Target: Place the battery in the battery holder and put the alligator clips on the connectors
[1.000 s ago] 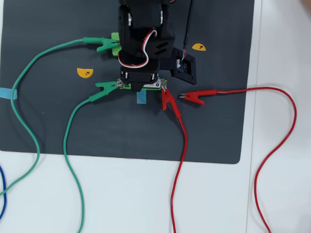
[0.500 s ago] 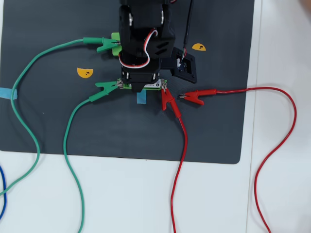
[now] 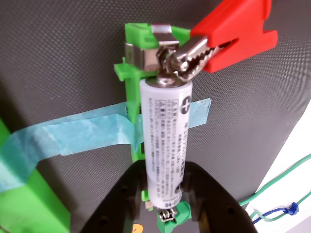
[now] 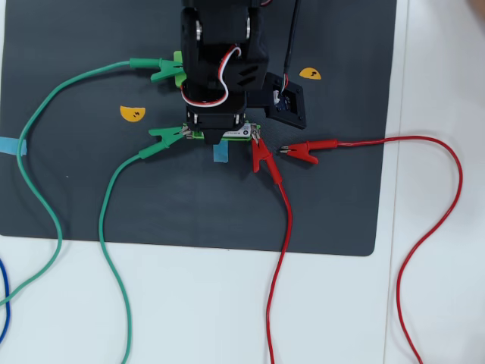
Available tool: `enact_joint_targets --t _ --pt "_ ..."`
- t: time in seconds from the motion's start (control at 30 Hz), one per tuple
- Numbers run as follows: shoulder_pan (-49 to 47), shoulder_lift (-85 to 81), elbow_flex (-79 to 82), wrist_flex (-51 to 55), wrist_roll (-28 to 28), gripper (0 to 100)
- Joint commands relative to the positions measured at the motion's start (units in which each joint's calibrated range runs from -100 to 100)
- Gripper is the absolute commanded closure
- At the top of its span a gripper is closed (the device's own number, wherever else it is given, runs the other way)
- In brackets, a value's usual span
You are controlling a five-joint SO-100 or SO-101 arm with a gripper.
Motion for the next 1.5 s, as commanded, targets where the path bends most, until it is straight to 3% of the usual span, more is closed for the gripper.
enact_joint_targets --t 0.0,0.13,0.4,0.43,0.53,0.8,1.0,1.47 --pt "1.2 0.0 -0.4 -0.2 -0.2 95" --pt "1.1 0.0 0.1 0.1 0.0 84" --pt "0.4 -2.4 1.9 0.1 -0.2 83" --pt "0.4 -4.2 2.0 0.2 -0.3 84" --pt "0.4 -12.3 2.6 2.6 -0.4 99" --pt "-6.6 -12.9 1.8 2.5 -0.4 99" --pt "-6.4 -5.0 0.9 -2.6 0.0 99" --pt "-6.0 -3.2 -0.2 -2.6 1.0 99"
